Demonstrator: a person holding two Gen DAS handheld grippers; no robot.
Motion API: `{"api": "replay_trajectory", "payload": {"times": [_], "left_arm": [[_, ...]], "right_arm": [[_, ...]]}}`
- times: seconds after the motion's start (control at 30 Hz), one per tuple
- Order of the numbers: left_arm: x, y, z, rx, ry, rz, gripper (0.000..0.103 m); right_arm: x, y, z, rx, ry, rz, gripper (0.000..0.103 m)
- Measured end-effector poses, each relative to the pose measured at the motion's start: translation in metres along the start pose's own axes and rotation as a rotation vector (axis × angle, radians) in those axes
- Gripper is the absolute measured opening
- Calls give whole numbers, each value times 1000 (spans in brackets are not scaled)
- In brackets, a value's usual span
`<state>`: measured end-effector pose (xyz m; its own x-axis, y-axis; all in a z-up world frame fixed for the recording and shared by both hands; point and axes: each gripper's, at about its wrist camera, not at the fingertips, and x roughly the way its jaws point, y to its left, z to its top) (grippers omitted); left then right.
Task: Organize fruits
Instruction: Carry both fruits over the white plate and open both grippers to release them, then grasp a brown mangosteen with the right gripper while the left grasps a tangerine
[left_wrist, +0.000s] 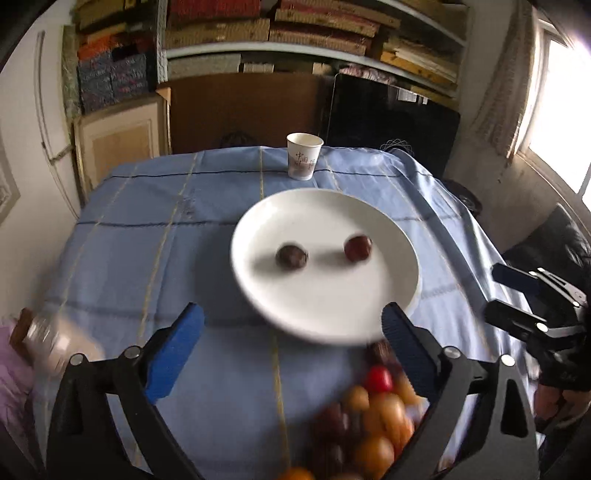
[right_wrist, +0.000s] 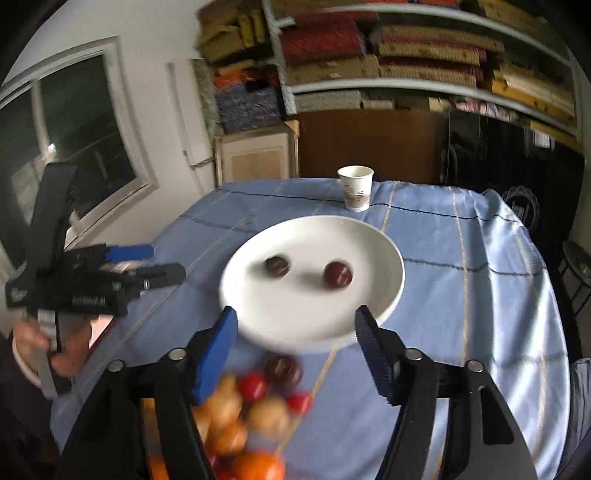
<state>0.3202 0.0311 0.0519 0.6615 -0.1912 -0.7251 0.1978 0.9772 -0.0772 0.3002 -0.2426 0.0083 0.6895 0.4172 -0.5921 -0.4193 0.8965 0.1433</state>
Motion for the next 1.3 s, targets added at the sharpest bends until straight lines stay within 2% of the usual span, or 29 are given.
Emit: {"api": "replay_trajectory", "payload": {"times": [0.07,0.2,0.27,0.37,0.5,0.67,0.73,0.8,1.3], "left_arm": [[-20,-3,-21,15,-11,11,96],[-69,-9,-80,36,-90,37,96],[-86,-12,-108,36,-112,46,96],[-99,-15,-141,26,-103,23,96],[-105,-19,-173,26,-81,25,96],[-104,-21,-195,24,-62,21,96],[-104,-21,-201,17,-56,14,96],[-101,-21,-205,11,-48,7,96],[-90,-20,-209,3,-20,-7,96]], "right_arm": [[-27,14,-27,-20,-5,11,71],[-57,41,-81,-46,25,44,71],[-59,55,-107,-79,62,15,71],[-53,65,-133,-78,116,38,71],[-42,72,-148,-96,146,10,71],[-33,75,-158,-89,181,14,69],[-28,74,-160,-88,198,13,62],[-25,73,-162,-83,207,12,60],[-15,74,-164,-81,246,-1,54]]}}
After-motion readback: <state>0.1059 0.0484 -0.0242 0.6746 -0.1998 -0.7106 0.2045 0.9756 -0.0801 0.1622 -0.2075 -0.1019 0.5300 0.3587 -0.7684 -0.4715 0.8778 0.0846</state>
